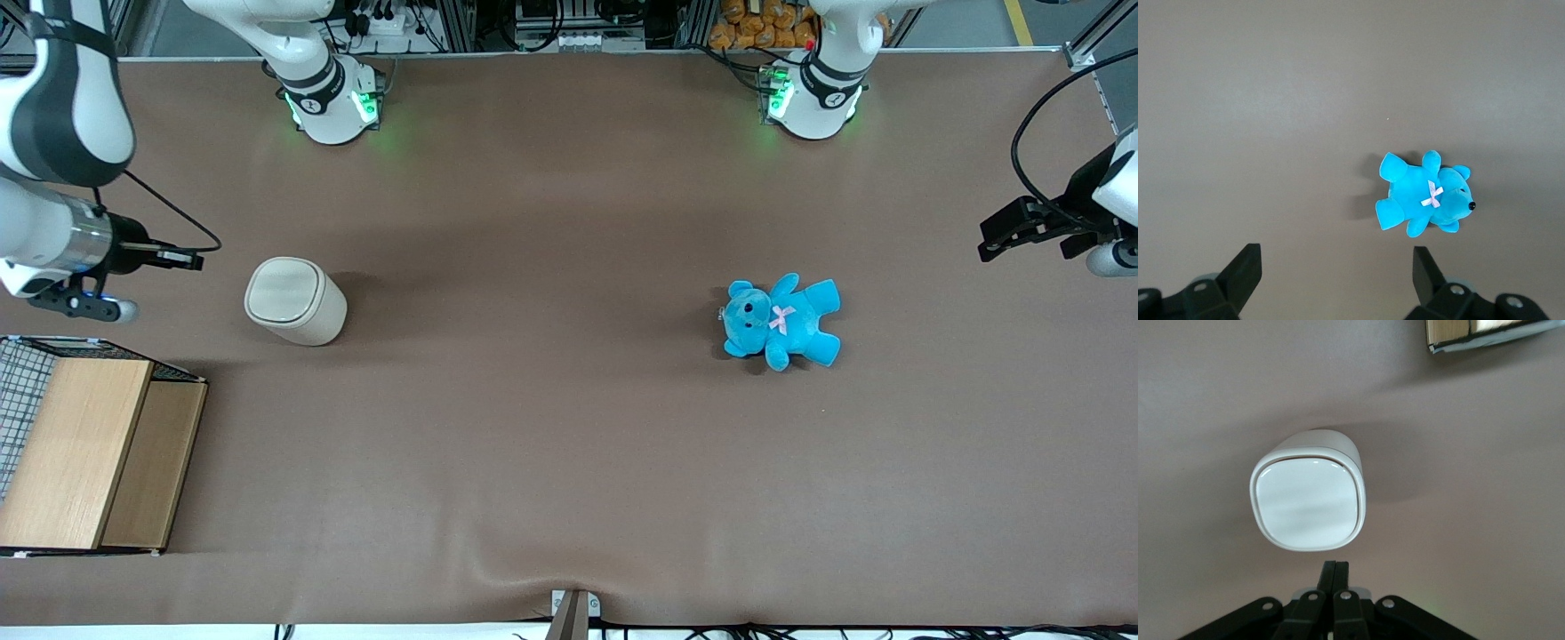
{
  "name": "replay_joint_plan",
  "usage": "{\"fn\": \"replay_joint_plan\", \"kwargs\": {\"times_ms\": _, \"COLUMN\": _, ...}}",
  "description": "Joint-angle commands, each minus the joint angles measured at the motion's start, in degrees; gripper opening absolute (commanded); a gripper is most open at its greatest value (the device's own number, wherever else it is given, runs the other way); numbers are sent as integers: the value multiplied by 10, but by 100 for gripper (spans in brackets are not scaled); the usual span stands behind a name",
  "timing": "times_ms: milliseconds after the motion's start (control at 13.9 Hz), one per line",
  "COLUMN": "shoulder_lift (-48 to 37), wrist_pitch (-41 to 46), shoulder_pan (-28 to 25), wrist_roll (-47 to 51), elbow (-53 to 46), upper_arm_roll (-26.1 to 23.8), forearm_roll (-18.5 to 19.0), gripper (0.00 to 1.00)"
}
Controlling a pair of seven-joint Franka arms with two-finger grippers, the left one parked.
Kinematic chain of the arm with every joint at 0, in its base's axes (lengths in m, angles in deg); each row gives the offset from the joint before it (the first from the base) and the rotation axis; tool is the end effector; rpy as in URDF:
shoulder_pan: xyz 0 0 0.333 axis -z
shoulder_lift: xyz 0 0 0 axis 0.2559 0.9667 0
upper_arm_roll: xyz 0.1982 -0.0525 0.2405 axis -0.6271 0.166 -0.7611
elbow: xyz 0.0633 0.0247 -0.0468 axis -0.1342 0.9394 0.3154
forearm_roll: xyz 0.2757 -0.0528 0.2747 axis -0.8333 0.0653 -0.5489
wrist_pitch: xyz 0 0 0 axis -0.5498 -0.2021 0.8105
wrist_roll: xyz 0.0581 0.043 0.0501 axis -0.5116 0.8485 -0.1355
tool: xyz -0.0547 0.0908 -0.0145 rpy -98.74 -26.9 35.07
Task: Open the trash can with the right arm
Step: 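Lower the right gripper onto the trash can lid's edge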
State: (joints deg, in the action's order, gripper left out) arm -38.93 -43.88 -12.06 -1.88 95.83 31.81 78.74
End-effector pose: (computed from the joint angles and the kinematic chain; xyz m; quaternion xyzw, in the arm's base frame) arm 0.5282 -0.0455 0.4309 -0.9849 0.1082 0.1326 0.0256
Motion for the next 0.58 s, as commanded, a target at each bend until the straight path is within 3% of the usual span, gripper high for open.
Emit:
{"fn": "replay_joint_plan", "kwargs": {"times_ms": 0, "shoulder_lift": -50, "wrist_pitch": -84, "shoulder_pan": 5, "wrist_roll": -3, "elbow": 113, "upper_arm_roll": -1, "forearm_roll": -2, "gripper": 0}}
{"fn": "replay_joint_plan", "kwargs": {"times_ms": 505, "shoulder_lift": -27, "wrist_pitch": -207, "shoulder_pan": 7, "wrist_roll": -3, "elbow": 169, "upper_arm_roll": 1, "forearm_roll": -2, "gripper": 0}}
